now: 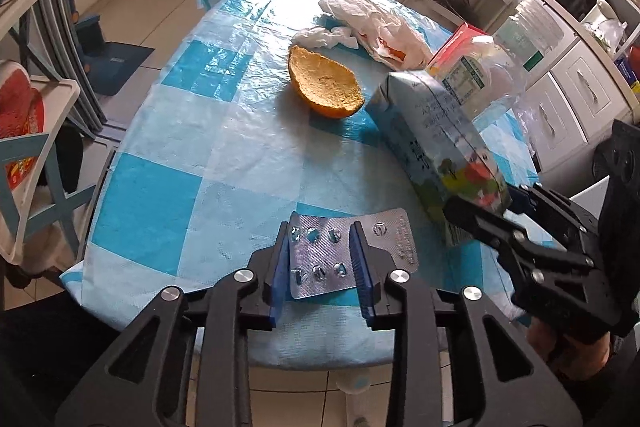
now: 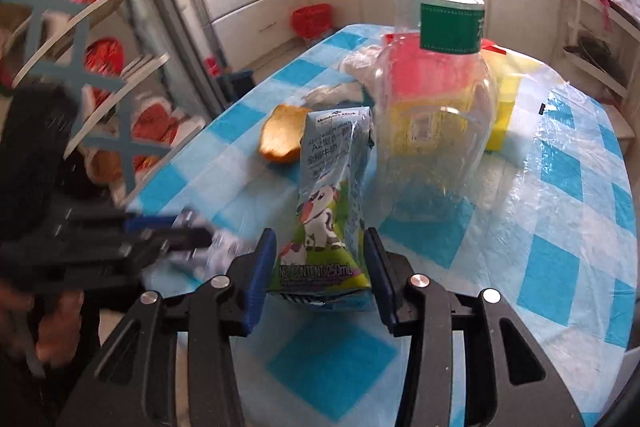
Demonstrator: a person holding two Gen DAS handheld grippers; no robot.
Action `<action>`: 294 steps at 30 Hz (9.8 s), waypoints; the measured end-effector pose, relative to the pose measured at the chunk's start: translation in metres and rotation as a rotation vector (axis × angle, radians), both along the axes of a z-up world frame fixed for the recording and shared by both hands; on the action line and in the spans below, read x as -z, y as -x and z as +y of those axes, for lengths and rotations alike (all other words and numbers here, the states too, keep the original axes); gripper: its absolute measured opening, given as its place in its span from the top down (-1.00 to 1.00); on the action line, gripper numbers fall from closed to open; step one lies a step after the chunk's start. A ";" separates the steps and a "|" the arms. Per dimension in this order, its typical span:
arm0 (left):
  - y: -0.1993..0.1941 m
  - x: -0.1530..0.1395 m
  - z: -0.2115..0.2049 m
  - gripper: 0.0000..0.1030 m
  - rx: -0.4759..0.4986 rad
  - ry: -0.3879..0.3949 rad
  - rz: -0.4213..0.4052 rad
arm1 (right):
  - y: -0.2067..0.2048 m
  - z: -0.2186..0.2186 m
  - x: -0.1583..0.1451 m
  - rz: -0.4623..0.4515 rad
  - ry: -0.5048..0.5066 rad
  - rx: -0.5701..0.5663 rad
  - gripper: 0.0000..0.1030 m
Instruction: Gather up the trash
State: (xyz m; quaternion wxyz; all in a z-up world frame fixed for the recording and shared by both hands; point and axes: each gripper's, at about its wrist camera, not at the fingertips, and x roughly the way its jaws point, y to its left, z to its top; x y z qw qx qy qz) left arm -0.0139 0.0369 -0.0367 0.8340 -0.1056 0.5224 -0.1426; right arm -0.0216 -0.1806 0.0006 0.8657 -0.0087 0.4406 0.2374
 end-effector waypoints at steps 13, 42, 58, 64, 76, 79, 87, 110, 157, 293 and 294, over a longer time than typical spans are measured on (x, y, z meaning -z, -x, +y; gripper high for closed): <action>0.005 0.000 -0.003 0.86 0.009 -0.001 -0.017 | 0.011 0.017 0.013 -0.030 0.153 -0.014 0.28; 0.052 -0.083 -0.140 0.94 0.337 0.134 -0.336 | 0.078 -0.261 -0.019 0.028 -0.083 0.664 0.34; 0.040 -0.077 -0.266 0.94 0.457 0.117 -0.309 | 0.031 -0.362 0.028 0.200 -0.189 0.889 -0.16; 0.037 -0.062 -0.314 0.94 0.500 0.096 -0.284 | 0.057 -0.369 -0.044 -0.148 -0.306 0.945 -0.48; 0.013 -0.015 -0.425 0.93 0.550 0.021 -0.200 | 0.076 -0.385 -0.072 -0.289 -0.405 0.982 -0.48; 0.006 -0.008 -0.437 0.62 0.542 0.010 -0.171 | 0.077 -0.386 -0.074 -0.291 -0.416 0.985 -0.48; 0.005 -0.019 -0.422 0.04 0.490 0.014 -0.202 | 0.075 -0.381 -0.073 -0.297 -0.420 0.978 -0.48; 0.051 -0.058 -0.211 -0.25 0.260 -0.050 -0.289 | 0.048 -0.330 -0.069 -0.260 -0.270 0.875 -0.49; -0.057 -0.017 -0.016 -0.36 -0.276 -0.109 -0.190 | -0.024 -0.100 -0.048 -0.195 -0.013 0.254 -0.67; -0.008 -0.049 -0.128 0.93 0.161 -0.035 -0.350 | 0.032 -0.261 -0.007 -0.121 0.088 0.665 -0.08; -0.007 -0.050 -0.129 0.93 0.163 -0.033 -0.350 | 0.032 -0.265 -0.003 -0.108 0.094 0.677 -0.08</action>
